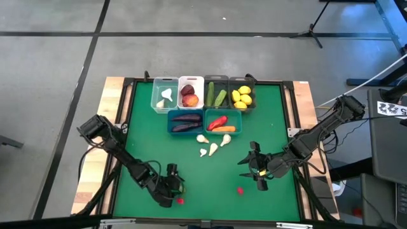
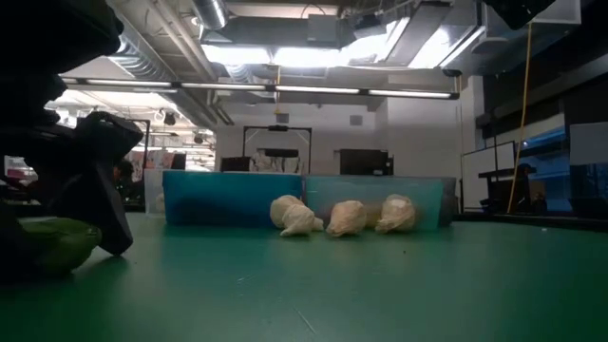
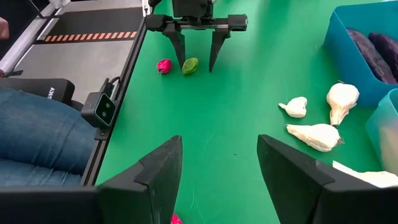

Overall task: Sort produce into baskets
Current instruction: Put the green chili pepper into the light blue bin

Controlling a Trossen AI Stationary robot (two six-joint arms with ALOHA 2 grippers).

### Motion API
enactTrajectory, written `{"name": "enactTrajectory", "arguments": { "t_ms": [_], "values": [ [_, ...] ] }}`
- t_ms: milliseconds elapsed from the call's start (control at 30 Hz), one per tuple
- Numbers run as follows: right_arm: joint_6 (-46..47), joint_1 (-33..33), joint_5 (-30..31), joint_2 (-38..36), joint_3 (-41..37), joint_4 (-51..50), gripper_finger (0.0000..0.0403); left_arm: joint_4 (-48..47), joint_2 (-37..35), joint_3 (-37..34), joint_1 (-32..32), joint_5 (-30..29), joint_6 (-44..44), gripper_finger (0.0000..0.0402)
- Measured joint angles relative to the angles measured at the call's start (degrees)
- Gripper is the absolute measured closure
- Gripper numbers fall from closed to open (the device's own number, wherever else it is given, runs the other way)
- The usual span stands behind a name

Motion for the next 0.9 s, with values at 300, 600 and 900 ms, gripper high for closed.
{"name": "enactTrajectory", "arguments": {
  "t_ms": [300, 600, 900],
  "values": [
    [0.0, 0.0, 0.0, 0.0, 0.0, 0.0, 0.0194, -0.1, 0.0, 0.0, 0.2, -0.3, -1.0, 0.0199],
    [0.0, 0.0, 0.0, 0.0, 0.0, -0.1, 0.0194, -0.3, 0.0, -0.1, 0.3, -0.6, -3.7, 0.0243],
    [0.0, 0.0, 0.0, 0.0, 0.0, 0.0, 0.0194, -0.6, -1.1, -0.2, 2.4, -0.4, -3.9, 0.0277]
  ]
}}
